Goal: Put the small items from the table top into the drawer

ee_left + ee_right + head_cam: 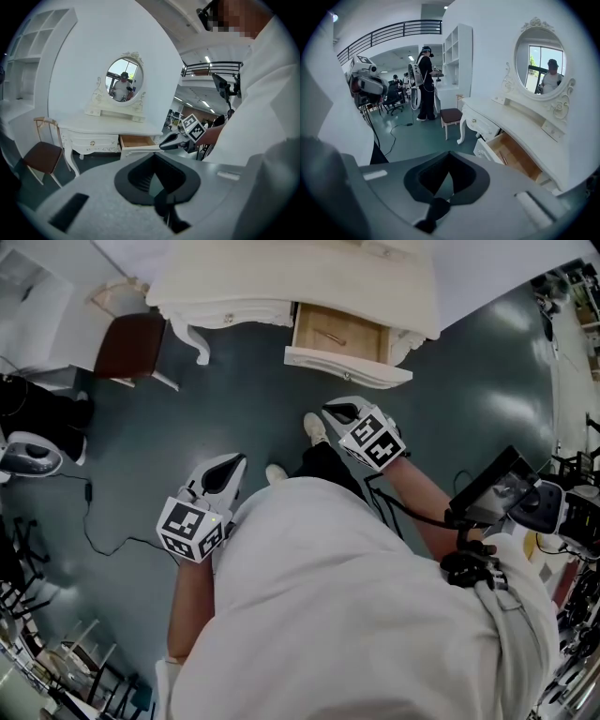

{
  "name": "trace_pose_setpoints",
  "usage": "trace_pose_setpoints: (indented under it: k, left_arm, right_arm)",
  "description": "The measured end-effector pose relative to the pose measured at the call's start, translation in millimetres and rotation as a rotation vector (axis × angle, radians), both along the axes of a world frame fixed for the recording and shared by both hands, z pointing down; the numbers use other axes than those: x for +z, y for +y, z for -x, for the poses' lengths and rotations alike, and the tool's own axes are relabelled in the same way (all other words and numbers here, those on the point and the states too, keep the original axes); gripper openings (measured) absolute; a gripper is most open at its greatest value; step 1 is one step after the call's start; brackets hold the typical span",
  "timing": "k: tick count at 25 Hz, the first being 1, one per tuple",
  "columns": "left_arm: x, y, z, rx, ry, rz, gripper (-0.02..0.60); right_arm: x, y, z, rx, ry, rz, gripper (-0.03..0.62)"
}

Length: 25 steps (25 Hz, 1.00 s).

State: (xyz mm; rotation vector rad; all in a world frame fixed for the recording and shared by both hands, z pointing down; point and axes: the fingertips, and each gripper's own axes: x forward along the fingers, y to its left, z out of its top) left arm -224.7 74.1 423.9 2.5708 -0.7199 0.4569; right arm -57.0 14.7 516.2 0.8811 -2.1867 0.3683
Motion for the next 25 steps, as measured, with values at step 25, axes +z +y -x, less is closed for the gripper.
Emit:
trace_pose_setpoints:
  k: [25]
  left_arm:
    - [16.9, 4.1, -9.0, 0.034, 0.001, 0.022, 0.002]
  right_arm:
    - [-5.6, 9.2, 10.3, -0.035, 0.002, -0.021, 0.000]
